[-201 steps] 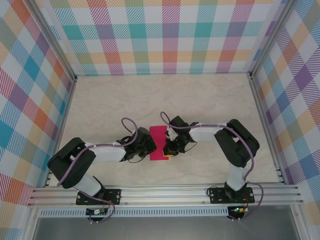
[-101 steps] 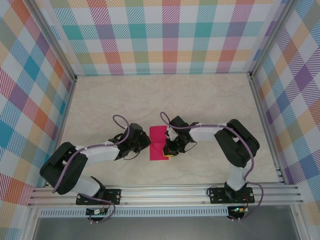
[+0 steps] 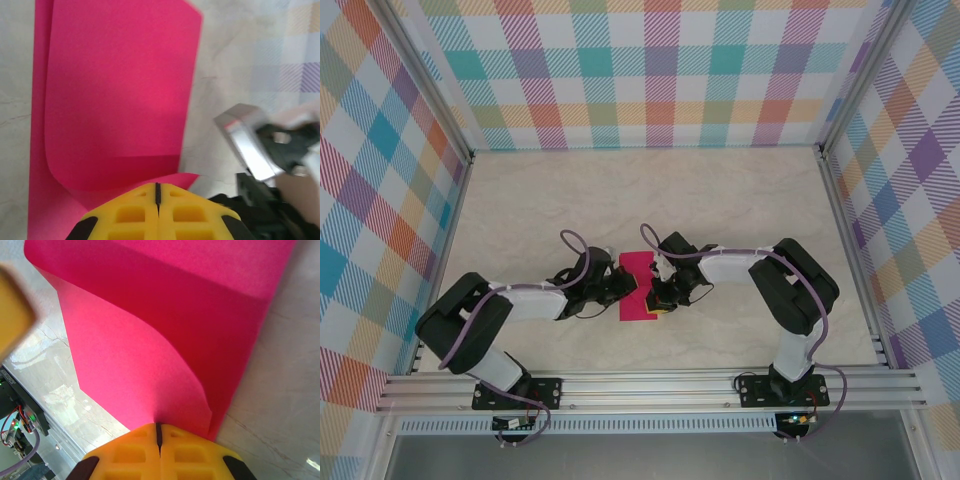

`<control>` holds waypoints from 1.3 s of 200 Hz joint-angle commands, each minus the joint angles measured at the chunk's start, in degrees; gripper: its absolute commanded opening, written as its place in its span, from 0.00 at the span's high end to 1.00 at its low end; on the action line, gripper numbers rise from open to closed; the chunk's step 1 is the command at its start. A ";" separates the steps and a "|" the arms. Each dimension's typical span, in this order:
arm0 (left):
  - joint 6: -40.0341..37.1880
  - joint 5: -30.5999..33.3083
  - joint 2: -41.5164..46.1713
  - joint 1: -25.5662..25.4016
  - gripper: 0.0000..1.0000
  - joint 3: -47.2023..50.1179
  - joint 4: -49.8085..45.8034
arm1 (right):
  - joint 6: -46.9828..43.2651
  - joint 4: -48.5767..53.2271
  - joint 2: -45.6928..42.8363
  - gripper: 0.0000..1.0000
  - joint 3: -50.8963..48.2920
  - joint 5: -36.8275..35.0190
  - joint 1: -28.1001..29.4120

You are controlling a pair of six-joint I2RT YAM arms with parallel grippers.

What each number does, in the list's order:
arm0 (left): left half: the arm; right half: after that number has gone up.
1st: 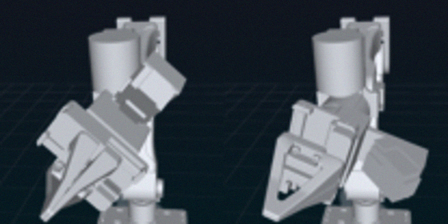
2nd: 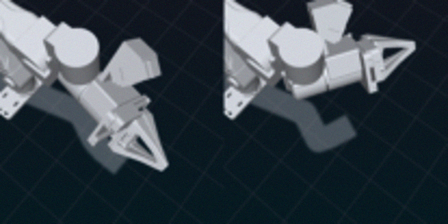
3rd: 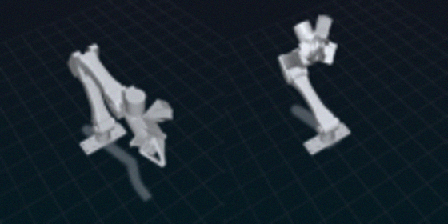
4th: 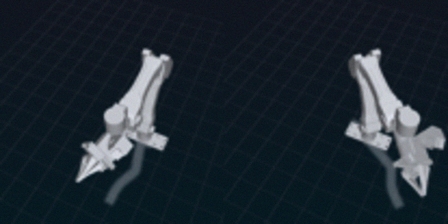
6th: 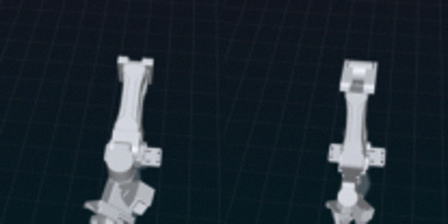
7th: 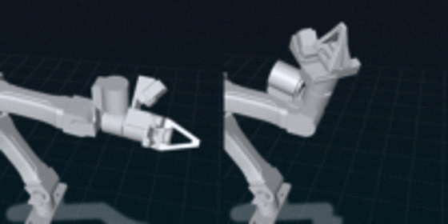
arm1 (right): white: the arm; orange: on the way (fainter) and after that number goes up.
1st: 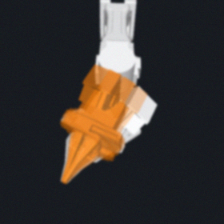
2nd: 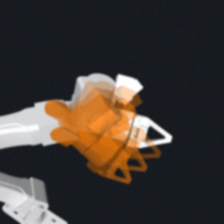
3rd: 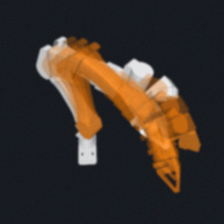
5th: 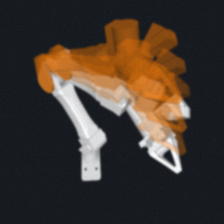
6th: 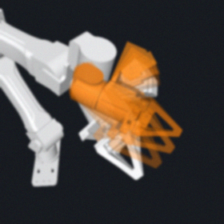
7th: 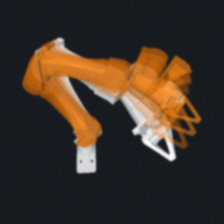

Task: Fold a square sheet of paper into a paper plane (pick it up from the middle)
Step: Fold the triangle a second time at the center of the table.

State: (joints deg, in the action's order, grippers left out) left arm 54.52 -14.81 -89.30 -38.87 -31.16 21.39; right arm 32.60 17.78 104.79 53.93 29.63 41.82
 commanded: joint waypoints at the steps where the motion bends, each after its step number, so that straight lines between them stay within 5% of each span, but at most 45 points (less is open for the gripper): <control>1: 0.19 -1.75 -2.31 -0.23 1.00 0.81 4.96 | 0.45 4.55 3.40 1.00 -2.41 -4.17 0.50; 123: -6.57 14.43 1.34 1.16 1.00 4.61 -3.37 | -0.22 5.50 2.79 1.00 -3.24 -4.25 0.45; 213: -9.47 11.99 5.23 5.73 1.00 3.06 -6.96 | -1.18 5.38 1.73 1.00 -3.14 -2.30 0.54; 260: -9.39 5.17 11.89 5.18 1.00 1.32 -8.78 | -1.66 4.12 -0.31 1.00 -2.99 -0.29 0.52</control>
State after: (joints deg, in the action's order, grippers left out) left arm 45.98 -5.23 -80.77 -33.87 -27.79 13.58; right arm 32.12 17.23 104.51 53.47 30.20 41.67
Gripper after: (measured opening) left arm 0.047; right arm 0.043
